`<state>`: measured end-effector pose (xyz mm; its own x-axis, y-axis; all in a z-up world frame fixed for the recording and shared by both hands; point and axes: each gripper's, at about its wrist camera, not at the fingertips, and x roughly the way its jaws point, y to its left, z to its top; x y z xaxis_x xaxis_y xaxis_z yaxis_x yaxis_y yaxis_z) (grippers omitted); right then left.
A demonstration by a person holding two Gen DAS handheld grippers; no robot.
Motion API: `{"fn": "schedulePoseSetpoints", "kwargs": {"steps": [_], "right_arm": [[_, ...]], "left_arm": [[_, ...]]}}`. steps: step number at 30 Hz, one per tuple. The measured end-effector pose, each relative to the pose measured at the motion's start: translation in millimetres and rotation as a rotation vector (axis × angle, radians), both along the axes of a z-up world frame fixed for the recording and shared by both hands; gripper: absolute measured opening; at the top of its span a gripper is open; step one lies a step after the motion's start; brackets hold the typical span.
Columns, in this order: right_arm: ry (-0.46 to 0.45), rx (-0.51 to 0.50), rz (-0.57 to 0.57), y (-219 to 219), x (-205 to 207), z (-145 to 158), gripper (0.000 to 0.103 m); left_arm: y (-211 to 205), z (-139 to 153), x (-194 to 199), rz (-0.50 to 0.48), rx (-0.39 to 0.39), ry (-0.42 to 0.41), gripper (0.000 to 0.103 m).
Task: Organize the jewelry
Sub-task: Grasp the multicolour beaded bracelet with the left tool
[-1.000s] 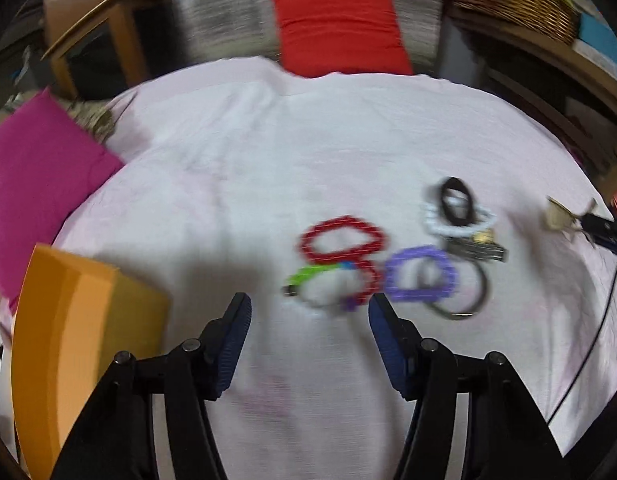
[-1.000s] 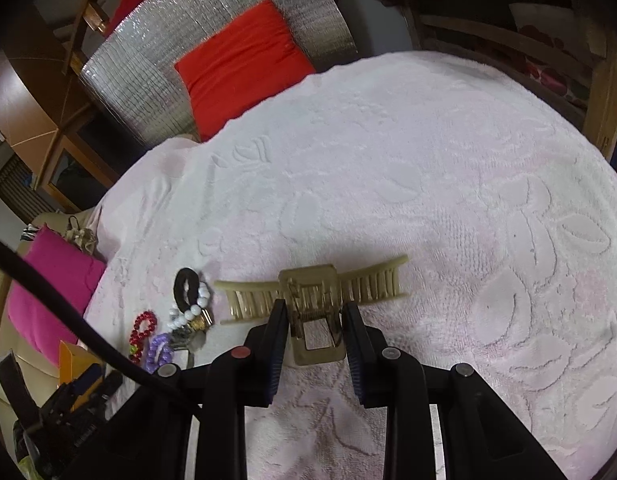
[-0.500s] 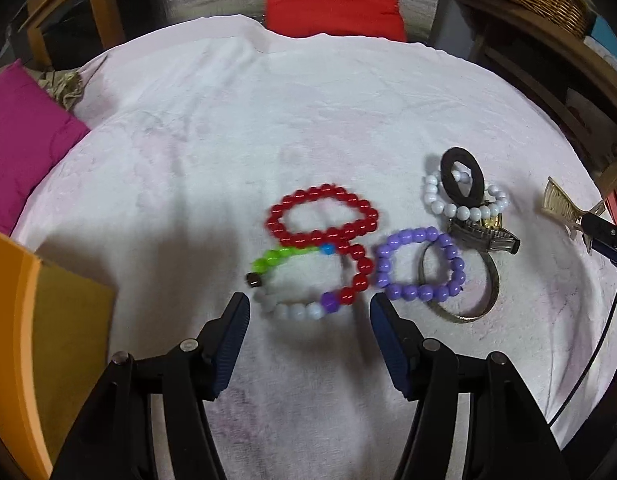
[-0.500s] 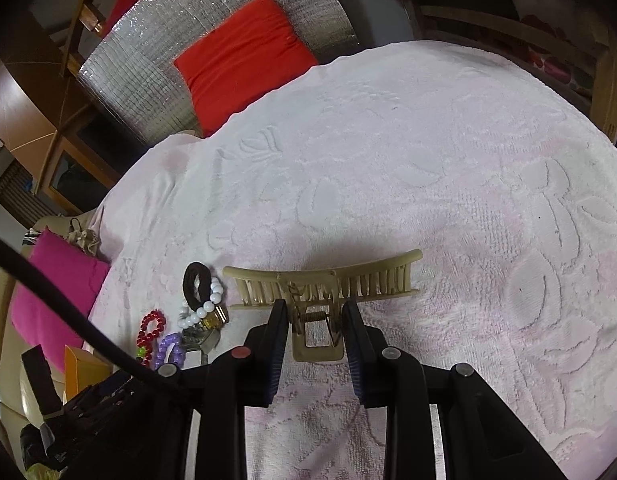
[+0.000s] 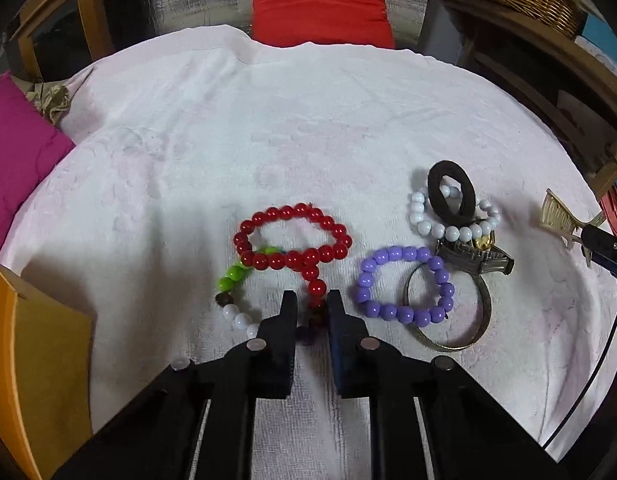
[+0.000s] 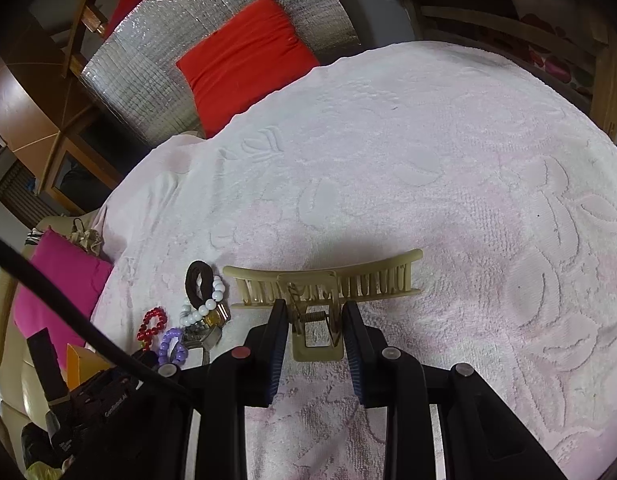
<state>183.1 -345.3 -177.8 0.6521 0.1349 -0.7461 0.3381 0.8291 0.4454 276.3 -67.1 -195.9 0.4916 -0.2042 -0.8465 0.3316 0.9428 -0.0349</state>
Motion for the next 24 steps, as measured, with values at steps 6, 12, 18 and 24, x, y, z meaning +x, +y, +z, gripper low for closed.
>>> {"fn": "schedulePoseSetpoints", "kwargs": {"steps": [6, 12, 18, 24], "right_arm": [[-0.029, -0.010, 0.007, 4.8, -4.9, 7.3, 0.030], [-0.092, -0.054, 0.035, 19.6, -11.4, 23.4, 0.026], [-0.069, -0.074, 0.048, 30.6, -12.5, 22.9, 0.026], [-0.058, -0.011, 0.001, 4.1, -16.6, 17.9, 0.026]], "left_arm": [[9.3, 13.2, -8.9, 0.003, -0.069, -0.011, 0.009], [19.5, 20.7, -24.4, 0.004, -0.078, -0.026, 0.009], [37.4, 25.3, -34.1, 0.018, -0.092, -0.038, 0.009], [41.5, 35.7, -42.2, -0.007, -0.124, -0.061, 0.009]]}}
